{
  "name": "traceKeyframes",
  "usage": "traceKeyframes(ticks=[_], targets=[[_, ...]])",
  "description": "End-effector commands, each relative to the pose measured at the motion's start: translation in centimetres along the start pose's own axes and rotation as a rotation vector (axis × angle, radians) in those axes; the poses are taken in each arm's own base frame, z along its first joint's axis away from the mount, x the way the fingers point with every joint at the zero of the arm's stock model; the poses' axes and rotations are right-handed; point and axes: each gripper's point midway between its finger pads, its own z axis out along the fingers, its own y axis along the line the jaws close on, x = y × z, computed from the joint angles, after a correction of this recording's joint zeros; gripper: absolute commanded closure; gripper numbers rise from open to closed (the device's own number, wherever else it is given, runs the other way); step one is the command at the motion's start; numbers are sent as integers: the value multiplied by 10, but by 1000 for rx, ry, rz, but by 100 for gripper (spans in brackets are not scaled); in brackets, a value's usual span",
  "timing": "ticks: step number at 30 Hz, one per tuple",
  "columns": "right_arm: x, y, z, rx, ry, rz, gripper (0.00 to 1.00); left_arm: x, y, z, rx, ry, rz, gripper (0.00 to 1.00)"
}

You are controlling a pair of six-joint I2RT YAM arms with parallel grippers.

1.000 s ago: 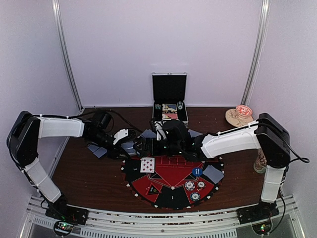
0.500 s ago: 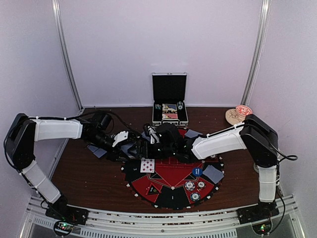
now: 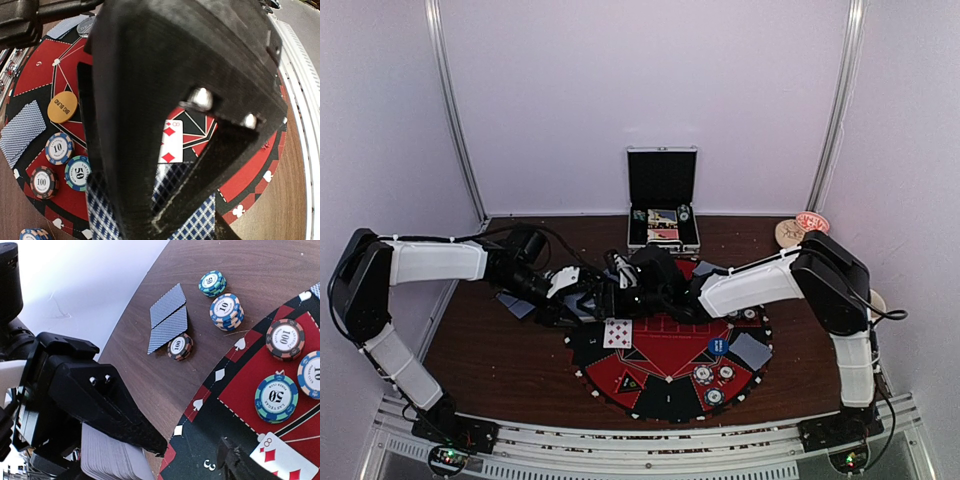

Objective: Distribute texas hold em gaming equipment
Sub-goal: Pick up the poker card from the face-down deck piles.

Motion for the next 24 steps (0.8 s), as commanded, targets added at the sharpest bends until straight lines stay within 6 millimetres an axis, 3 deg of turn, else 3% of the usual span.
traceKeyframes(ticks=[1,8,15,24], targets=[[-4,-18,2,36,2,26,37,-7,-8,-1,26,-29,30,55],[-11,-39,-14,78,-22,44,56,-7,-8,-1,27,-28,31,54],[-13,-43,-22,102,-26,35,63,-6,-7,0,28,-26,28,54],[-16,-13,-36,10,-33,26,87,-3,-6,2,29,-16,22,54]])
